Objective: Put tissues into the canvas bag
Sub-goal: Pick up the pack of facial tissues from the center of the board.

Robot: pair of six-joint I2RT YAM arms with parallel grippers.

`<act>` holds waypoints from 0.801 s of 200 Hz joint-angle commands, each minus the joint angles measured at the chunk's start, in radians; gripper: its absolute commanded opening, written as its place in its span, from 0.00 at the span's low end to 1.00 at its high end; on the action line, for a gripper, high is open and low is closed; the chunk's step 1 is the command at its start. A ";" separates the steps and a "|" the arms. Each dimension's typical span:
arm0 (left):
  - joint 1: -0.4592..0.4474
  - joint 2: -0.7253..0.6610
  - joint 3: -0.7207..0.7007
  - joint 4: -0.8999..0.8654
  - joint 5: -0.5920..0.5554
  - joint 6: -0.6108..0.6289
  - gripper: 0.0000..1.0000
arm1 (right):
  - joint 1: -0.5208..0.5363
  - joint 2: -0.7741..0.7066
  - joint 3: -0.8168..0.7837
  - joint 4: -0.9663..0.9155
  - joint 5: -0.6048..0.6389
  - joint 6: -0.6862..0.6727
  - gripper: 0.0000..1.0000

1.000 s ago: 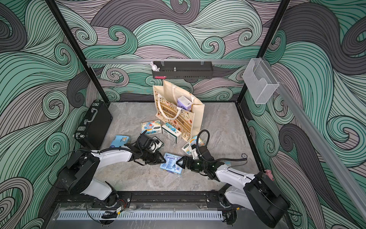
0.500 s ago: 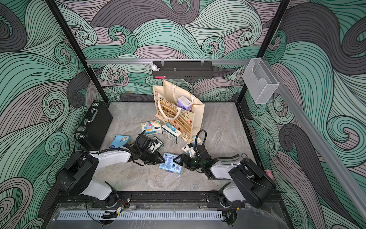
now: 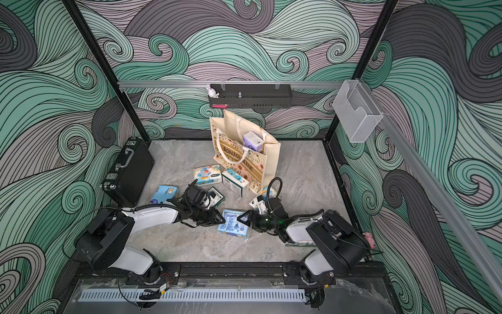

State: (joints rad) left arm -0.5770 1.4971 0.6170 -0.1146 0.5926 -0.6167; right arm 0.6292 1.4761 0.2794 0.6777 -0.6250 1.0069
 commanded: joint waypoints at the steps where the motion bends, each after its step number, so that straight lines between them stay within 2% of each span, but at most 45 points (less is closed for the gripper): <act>1: 0.005 0.047 -0.038 -0.087 -0.086 0.012 0.37 | 0.009 0.003 0.035 0.055 -0.021 -0.008 0.70; 26: 0.009 0.037 -0.033 -0.058 -0.049 -0.004 0.55 | 0.010 -0.007 0.044 0.055 -0.026 -0.007 0.67; 36: 0.011 0.020 -0.029 -0.057 -0.044 -0.014 0.65 | 0.010 -0.016 0.046 0.049 -0.026 -0.007 0.61; 55: 0.014 -0.035 -0.018 -0.077 -0.052 -0.029 0.74 | 0.010 -0.043 0.047 0.003 -0.019 -0.022 0.54; 91: 0.018 -0.218 0.032 -0.203 -0.078 -0.038 0.77 | 0.011 -0.158 0.040 -0.129 0.002 -0.064 0.51; 117: 0.029 -0.395 0.106 -0.369 -0.148 -0.004 0.77 | 0.007 -0.358 0.089 -0.383 0.030 -0.132 0.52; 142: 0.038 -0.552 0.193 -0.535 -0.294 0.069 0.77 | -0.003 -0.581 0.268 -0.744 0.106 -0.292 0.53; 160: 0.043 -0.672 0.222 -0.576 -0.348 0.103 0.80 | -0.016 -0.621 0.489 -0.994 0.165 -0.452 0.54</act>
State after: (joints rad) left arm -0.5453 0.9497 0.7837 -0.5110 0.3832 -0.5900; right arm 0.6296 0.9295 0.5266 0.0376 -0.5514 0.7898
